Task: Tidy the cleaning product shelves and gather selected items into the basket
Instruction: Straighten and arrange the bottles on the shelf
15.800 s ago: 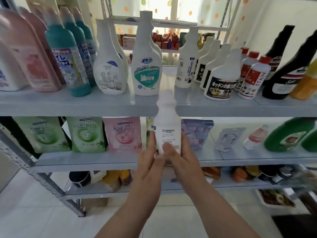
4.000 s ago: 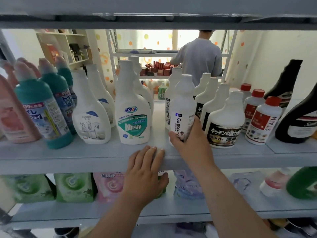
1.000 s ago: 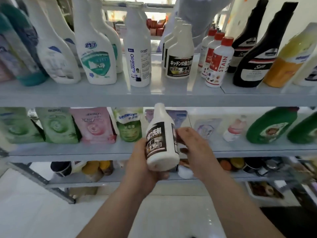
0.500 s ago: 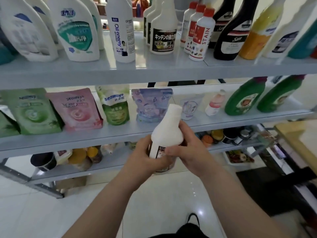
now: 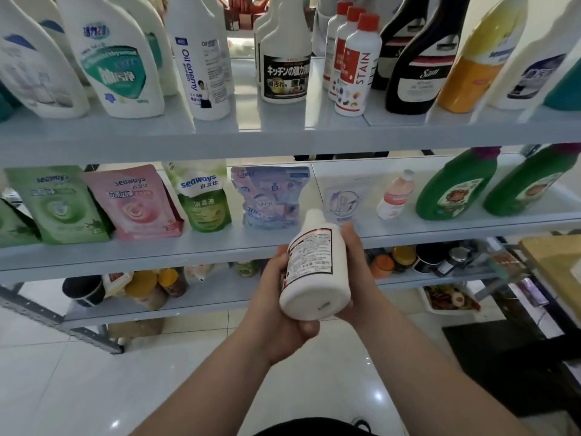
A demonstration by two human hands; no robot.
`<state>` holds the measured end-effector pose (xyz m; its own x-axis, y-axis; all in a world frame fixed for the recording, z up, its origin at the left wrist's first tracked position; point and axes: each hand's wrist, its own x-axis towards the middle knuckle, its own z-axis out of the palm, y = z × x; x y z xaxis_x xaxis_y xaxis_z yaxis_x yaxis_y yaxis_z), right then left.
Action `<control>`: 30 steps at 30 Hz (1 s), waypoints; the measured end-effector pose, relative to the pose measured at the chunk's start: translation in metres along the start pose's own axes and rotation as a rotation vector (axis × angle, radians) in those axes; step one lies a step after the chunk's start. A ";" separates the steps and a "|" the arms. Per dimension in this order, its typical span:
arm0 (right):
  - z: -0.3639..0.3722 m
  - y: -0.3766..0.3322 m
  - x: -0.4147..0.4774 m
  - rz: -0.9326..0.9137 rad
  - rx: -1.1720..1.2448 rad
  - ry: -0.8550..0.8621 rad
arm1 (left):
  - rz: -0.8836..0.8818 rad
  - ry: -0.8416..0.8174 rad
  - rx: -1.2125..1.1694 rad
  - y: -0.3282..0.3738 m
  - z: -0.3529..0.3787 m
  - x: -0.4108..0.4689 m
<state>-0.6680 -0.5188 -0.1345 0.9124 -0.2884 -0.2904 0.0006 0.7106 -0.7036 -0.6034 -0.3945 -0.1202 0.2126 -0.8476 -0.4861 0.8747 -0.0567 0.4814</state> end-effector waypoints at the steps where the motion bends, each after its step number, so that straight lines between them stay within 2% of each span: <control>1: -0.007 -0.003 0.001 -0.001 -0.012 0.000 | -0.059 -0.032 -0.036 -0.002 0.002 0.004; 2: -0.013 -0.007 0.001 -0.001 -0.023 0.009 | -0.096 -0.056 -0.065 -0.003 0.004 0.008; 4: -0.022 -0.016 0.004 0.001 -0.015 0.065 | -0.061 -0.042 -0.057 -0.008 0.006 0.018; 7: -0.026 -0.031 0.012 -0.054 -0.215 0.206 | 0.102 0.122 0.193 -0.015 0.007 0.031; 9: -0.029 -0.035 0.019 -0.106 -0.349 0.279 | 0.232 0.175 0.382 -0.017 0.009 0.036; 12: -0.032 -0.041 0.024 -0.164 -0.456 0.297 | 0.423 0.267 0.648 -0.018 0.011 0.040; 15: -0.034 -0.051 0.026 -0.173 -0.452 0.249 | 0.436 0.290 0.476 -0.019 0.016 0.042; 17: -0.039 -0.057 0.027 -0.159 -0.353 0.223 | 0.319 0.308 0.268 -0.018 0.019 0.041; 20: -0.044 -0.058 0.024 -0.084 -0.281 0.190 | 0.216 0.289 0.091 -0.013 0.024 0.041; 24: -0.039 -0.058 0.021 -0.076 -0.272 0.205 | 0.128 0.190 -0.067 -0.010 0.026 0.042; 28: -0.030 -0.055 0.020 -0.076 -0.331 0.233 | 0.004 0.014 -0.269 -0.006 0.024 0.038; 30: -0.026 -0.050 0.018 -0.077 -0.344 0.245 | -0.018 -0.020 -0.294 -0.004 0.020 0.036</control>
<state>-0.6623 -0.5764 -0.1210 0.7909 -0.5056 -0.3446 -0.1095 0.4372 -0.8927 -0.6081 -0.4354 -0.1258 0.1895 -0.8584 -0.4767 0.9677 0.0809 0.2390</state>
